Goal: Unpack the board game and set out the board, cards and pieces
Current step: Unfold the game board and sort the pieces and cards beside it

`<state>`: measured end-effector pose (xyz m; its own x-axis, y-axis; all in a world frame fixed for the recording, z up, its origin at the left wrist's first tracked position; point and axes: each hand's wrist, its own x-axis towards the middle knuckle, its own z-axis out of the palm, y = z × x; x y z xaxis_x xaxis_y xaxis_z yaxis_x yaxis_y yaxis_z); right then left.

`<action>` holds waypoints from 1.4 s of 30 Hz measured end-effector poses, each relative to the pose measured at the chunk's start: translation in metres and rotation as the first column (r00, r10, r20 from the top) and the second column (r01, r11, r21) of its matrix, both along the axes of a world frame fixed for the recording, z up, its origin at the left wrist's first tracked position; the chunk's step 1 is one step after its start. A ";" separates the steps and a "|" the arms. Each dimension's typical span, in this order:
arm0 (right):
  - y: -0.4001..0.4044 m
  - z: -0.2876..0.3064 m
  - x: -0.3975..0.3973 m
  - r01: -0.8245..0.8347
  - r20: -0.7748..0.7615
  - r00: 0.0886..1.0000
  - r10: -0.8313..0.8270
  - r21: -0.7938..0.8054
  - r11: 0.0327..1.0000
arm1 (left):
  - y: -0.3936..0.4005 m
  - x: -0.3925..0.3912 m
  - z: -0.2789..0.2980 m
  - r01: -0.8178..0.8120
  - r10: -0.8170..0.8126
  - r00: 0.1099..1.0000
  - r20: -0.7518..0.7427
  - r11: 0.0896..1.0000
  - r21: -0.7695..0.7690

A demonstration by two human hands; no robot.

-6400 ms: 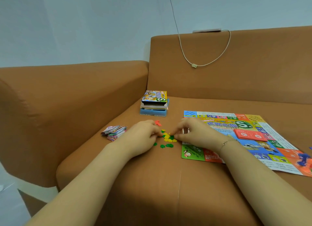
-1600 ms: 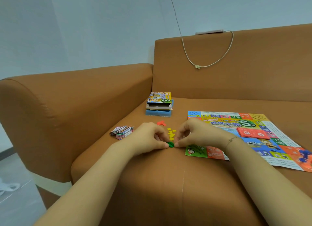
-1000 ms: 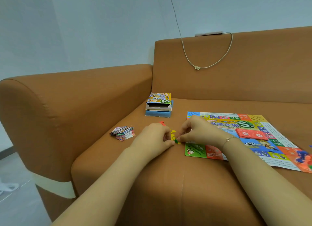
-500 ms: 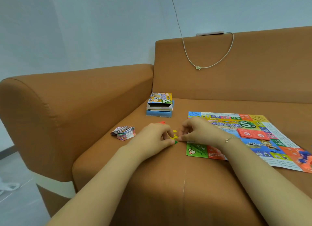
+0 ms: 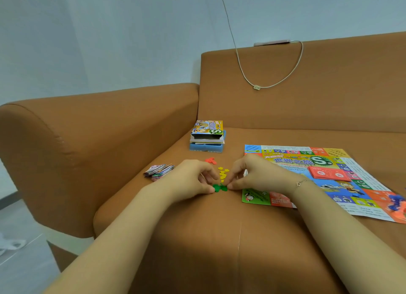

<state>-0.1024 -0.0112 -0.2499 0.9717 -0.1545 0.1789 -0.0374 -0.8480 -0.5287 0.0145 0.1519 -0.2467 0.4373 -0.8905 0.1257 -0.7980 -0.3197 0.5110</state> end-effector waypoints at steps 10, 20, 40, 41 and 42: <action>-0.009 0.004 -0.005 0.069 0.017 0.997 -0.070 0.050 0.996 | 0.000 -0.008 -0.004 0.011 -0.008 0.997 0.079 0.999 -0.044; -0.015 0.000 -0.004 0.120 0.133 0.983 -0.126 0.050 0.991 | -0.016 -0.022 -0.015 -0.037 0.057 0.929 0.365 0.998 -0.060; -0.003 -0.018 -0.020 0.133 0.279 0.950 -0.141 0.047 0.990 | 0.004 -0.023 -0.015 -0.046 0.063 0.966 0.250 0.996 -0.076; -0.001 -0.019 -0.021 0.129 0.287 0.948 -0.137 0.047 0.990 | 0.005 -0.023 -0.015 -0.067 0.083 0.969 0.230 0.995 -0.078; 0.000 -0.021 -0.022 0.127 0.291 0.947 -0.134 0.044 0.991 | 0.005 -0.024 -0.016 -0.085 0.101 0.973 0.208 0.993 -0.082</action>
<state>-0.1242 -0.0115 -0.2706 0.8479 -0.2845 0.4474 0.0126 -0.8327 -0.5535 -0.0097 0.1565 -0.2622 0.4742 -0.8324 0.2869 -0.8590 -0.3660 0.3579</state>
